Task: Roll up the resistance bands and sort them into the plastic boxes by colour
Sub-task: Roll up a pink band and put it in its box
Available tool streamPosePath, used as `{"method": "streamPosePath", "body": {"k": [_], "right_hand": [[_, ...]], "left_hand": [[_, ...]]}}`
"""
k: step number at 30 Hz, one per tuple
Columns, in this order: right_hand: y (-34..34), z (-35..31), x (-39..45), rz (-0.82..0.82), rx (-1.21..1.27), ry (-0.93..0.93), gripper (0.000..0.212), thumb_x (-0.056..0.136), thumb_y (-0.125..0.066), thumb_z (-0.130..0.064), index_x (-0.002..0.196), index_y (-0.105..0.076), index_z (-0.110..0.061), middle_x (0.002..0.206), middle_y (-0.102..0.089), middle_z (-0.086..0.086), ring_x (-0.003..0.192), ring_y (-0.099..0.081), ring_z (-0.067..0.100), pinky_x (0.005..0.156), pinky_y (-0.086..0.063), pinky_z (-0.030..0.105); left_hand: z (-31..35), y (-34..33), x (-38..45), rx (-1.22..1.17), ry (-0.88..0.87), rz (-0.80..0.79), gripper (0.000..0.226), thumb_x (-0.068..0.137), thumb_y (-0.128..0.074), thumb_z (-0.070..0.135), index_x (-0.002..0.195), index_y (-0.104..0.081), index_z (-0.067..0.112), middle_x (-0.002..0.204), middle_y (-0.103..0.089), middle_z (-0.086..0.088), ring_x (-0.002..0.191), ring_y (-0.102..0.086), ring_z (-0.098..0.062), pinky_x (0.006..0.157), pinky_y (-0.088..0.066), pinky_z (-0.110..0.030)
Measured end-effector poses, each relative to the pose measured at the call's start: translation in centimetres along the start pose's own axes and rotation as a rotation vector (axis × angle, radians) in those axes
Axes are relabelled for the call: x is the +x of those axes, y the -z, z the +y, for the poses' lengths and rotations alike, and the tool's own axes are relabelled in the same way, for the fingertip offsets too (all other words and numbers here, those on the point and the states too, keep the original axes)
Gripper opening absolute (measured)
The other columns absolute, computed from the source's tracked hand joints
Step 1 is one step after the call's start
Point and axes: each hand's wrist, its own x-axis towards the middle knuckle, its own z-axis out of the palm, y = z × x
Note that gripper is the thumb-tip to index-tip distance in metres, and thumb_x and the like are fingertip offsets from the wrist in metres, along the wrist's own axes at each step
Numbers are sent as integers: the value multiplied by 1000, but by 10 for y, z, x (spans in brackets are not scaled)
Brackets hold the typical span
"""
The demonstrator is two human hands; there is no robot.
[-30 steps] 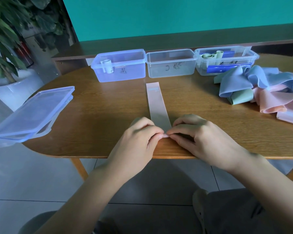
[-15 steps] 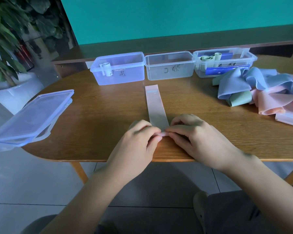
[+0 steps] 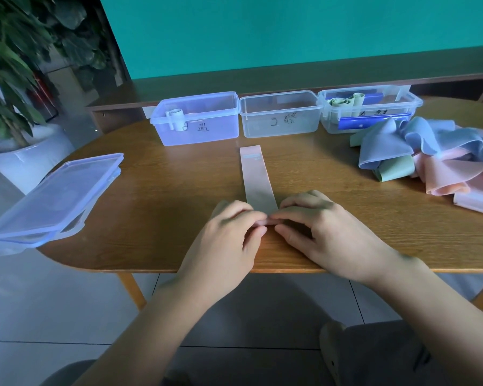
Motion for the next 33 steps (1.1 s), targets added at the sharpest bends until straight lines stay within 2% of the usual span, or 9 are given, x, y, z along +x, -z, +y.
{"method": "streamPosePath", "body": {"k": [4, 6, 8, 15, 21, 30, 33], "right_hand": [[0, -2, -1, 12, -13, -5, 30, 101, -52, -40, 127, -67, -37, 116, -59, -12, 107, -51, 11, 96, -47, 32], [1, -4, -1, 30, -10, -1, 30, 102, -51, -40, 127, -67, -37, 115, -60, -12, 106, -52, 12, 94, -49, 34], [1, -4, -1, 20, -23, -19, 32, 102, -48, -45, 126, -68, -37, 116, -60, -13, 107, -53, 13, 92, -50, 38], [-3, 2, 2, -17, -31, -73, 40, 97, -44, -54, 126, -65, -37, 124, -59, -16, 113, -53, 13, 92, -50, 43], [-3, 0, 3, 20, -32, -46, 33, 100, -47, -47, 126, -65, -39, 120, -59, -18, 111, -53, 13, 92, -49, 41], [-5, 7, 8, -30, 10, -75, 38, 98, -44, -53, 129, -62, -41, 126, -57, -19, 114, -50, 10, 95, -49, 42], [-6, 10, 12, -34, 18, -79, 39, 97, -44, -54, 129, -62, -39, 127, -56, -19, 115, -49, 9, 95, -49, 43]], "left_hand": [[0, 0, 3, 2, 30, -40, 20, 99, -58, 31, 113, -70, 24, 111, -59, 12, 102, -51, -4, 80, -44, -13], [-1, -1, 4, 12, 44, -64, 24, 99, -55, 35, 116, -69, 25, 114, -57, 12, 102, -49, -2, 78, -35, -4], [-1, -3, 4, 21, 47, -60, 26, 100, -54, 36, 118, -68, 25, 116, -56, 11, 105, -49, -3, 79, -31, -3], [-3, -7, 1, 22, 21, 12, 24, 99, -55, 34, 117, -69, 26, 116, -60, 14, 109, -48, -5, 87, -34, -7], [-4, -8, 4, 25, 26, 23, 23, 100, -56, 30, 116, -69, 22, 117, -63, 11, 109, -49, -10, 91, -47, -27], [-5, -8, 4, 7, 68, 10, 26, 99, -57, 34, 122, -66, 27, 123, -60, 13, 117, -45, -7, 96, -40, -21], [-4, -7, 6, 8, 74, -14, 29, 98, -57, 36, 125, -64, 29, 127, -57, 13, 121, -43, -7, 101, -41, -26]]}}
